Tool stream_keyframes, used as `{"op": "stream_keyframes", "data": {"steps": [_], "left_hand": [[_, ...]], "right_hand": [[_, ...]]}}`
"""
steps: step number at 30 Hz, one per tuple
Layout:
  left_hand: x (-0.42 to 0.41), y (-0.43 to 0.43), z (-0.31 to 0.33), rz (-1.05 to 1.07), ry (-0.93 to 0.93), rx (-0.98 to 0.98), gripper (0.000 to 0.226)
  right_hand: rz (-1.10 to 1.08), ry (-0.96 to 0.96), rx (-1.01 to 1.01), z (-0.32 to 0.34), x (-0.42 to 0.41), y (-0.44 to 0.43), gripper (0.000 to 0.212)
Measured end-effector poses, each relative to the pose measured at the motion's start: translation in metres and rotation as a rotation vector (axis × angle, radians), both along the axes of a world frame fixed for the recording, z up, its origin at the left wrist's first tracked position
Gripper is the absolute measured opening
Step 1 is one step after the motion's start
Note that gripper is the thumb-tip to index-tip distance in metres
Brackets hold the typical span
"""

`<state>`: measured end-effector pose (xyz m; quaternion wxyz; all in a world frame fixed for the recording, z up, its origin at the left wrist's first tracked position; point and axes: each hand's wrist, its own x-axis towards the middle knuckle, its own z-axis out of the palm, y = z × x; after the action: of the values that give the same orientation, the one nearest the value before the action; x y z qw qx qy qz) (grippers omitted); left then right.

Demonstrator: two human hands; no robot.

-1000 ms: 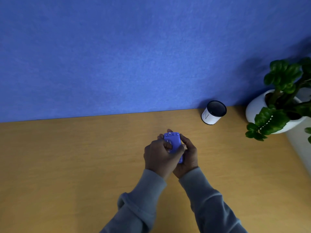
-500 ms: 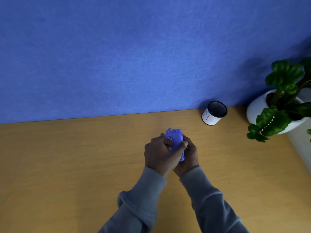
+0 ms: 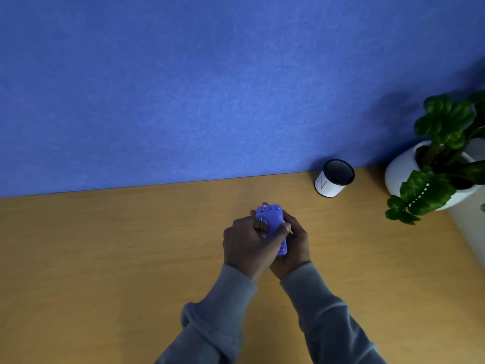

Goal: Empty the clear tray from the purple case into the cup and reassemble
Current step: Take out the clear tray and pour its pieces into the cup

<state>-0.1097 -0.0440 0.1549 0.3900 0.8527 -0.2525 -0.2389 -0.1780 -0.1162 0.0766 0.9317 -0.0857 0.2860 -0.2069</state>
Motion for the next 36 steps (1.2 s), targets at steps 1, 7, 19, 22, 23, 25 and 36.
{"op": "stream_keyframes", "data": {"steps": [1,7,19,22,23,25,36], "left_hand": [[0.002,0.001,0.002,0.009,-0.004,-0.009,0.048],[0.024,0.007,0.022,0.033,0.008,-0.095,0.055],[0.079,0.019,-0.021,0.097,0.086,-0.015,0.043],[0.084,0.017,-0.056,0.105,0.094,0.049,0.04],[0.085,0.016,-0.068,0.116,0.099,0.07,0.039],[0.087,0.014,-0.09,0.148,0.133,0.11,0.04],[0.1,0.01,-0.154,0.164,0.143,0.278,0.044]], "right_hand": [[0.009,-0.001,-0.001,0.0,0.0,0.0,0.044],[-0.02,-0.017,0.036,0.007,0.002,-0.005,0.04],[-0.1,-0.097,0.087,0.017,-0.001,-0.018,0.037],[-0.115,-0.112,0.099,0.019,-0.003,-0.019,0.039],[-0.111,-0.117,0.101,0.019,-0.004,-0.019,0.039],[-0.097,-0.122,0.104,0.02,-0.005,-0.019,0.038],[-0.109,-0.066,0.114,0.011,-0.012,-0.021,0.034]]}}
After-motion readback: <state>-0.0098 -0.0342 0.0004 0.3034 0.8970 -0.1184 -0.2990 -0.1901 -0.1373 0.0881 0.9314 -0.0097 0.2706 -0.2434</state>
